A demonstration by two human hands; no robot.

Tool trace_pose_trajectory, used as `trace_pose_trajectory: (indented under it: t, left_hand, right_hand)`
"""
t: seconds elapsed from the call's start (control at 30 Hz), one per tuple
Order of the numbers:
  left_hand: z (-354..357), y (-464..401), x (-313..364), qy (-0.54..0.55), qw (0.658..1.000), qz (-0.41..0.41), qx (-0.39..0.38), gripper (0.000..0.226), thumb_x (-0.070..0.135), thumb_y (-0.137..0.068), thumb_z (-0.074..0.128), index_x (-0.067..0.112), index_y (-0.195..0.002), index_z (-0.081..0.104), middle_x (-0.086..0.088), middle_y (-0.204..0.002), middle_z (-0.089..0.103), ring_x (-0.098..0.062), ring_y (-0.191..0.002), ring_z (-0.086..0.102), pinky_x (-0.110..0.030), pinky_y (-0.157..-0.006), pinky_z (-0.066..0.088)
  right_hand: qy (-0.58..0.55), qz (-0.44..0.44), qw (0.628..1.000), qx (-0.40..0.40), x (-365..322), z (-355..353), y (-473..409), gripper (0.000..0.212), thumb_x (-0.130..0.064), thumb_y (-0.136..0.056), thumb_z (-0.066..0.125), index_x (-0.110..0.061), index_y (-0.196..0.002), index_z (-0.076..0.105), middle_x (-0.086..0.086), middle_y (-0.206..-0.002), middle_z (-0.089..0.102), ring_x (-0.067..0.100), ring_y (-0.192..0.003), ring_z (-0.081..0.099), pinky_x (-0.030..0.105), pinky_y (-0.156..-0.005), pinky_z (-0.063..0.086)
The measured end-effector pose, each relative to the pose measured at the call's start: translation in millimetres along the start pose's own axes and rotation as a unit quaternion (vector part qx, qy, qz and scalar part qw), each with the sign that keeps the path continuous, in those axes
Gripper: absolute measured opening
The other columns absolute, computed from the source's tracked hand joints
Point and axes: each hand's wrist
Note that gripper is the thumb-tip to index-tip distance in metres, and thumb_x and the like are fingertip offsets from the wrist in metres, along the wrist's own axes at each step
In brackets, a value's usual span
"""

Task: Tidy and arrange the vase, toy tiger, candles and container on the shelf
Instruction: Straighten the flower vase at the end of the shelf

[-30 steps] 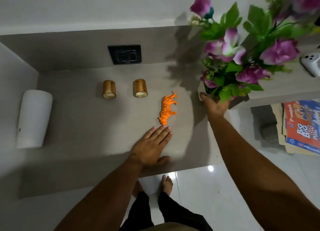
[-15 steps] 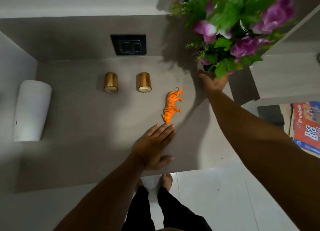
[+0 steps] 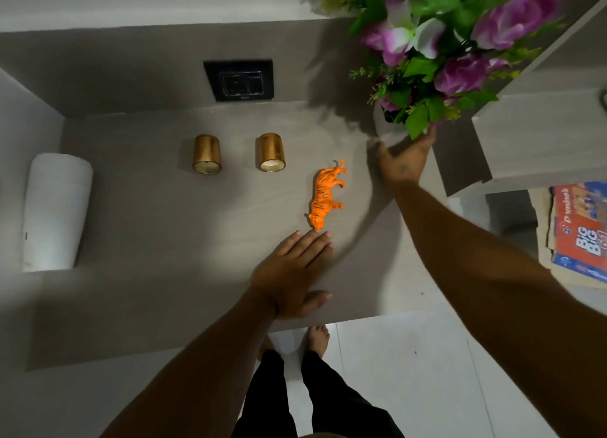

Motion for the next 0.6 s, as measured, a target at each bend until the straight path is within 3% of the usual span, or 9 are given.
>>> trace_pose_trajectory:
  t: [0.1,0.17,0.27,0.47,0.6]
  left_hand:
    - [0,2,1,-0.021,1.0,-0.001,-0.007,0.09,0.067,-0.091,0.041,0.013,-0.159,0.018,-0.01,-0.169,0.019,-0.026,-0.157,0.01,-0.048,-0.127,0.015]
    - [-1,2,2,-0.033,0.999,-0.002,-0.019,0.089,0.068,-0.093,0.038,0.013,-0.16,0.016,-0.01,-0.17,0.016,-0.025,-0.158,0.007,-0.047,-0.127,0.013]
    - [-3,1,2,-0.045,0.999,-0.009,-0.03,0.088,0.07,-0.095,0.031,0.012,-0.16,0.016,-0.009,-0.17,0.015,-0.024,-0.158,0.006,-0.048,-0.127,0.014]
    - [-3,9,5,-0.054,0.998,-0.031,-0.026,0.086,0.071,-0.097,0.022,0.013,-0.16,0.015,-0.008,-0.17,0.015,-0.024,-0.158,0.005,-0.047,-0.128,0.015]
    - [-4,18,8,-0.053,0.996,-0.065,-0.032,0.084,0.069,-0.099,0.019,0.013,-0.161,0.013,-0.007,-0.17,0.014,-0.024,-0.158,0.003,-0.047,-0.128,0.013]
  right_hand:
    - [0.202,-0.072,0.975,-0.048,19,-14,44,0.081,-0.047,-0.09,0.058,-0.004,-0.151,0.026,0.018,-0.156,0.033,0.031,-0.146,0.028,0.039,-0.122,0.019]
    - [0.322,-0.131,0.935,-0.072,29,-20,69,0.067,-0.049,-0.097,0.044,-0.003,-0.146,0.036,0.022,-0.155,0.033,0.035,-0.146,0.025,0.049,-0.122,0.013]
    - [0.377,-0.141,0.91,-0.101,31,-27,97,0.063,-0.047,-0.1,0.036,-0.005,-0.147,0.035,0.023,-0.157,0.03,0.038,-0.147,0.021,0.054,-0.121,0.009]
    - [0.416,-0.129,0.885,-0.161,32,-40,140,0.067,-0.051,-0.102,0.022,-0.012,-0.156,0.018,0.017,-0.164,0.012,0.034,-0.152,0.003,0.051,-0.123,0.002]
    - [0.375,-0.108,0.902,-0.186,15,-42,147,0.066,-0.046,-0.104,0.026,-0.007,-0.156,0.014,0.018,-0.165,0.007,0.032,-0.152,0.001,0.051,-0.123,0.005]
Point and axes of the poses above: each hand's wrist, its own y-axis away from the middle knuckle, its own z-axis out of the palm, x = y × z
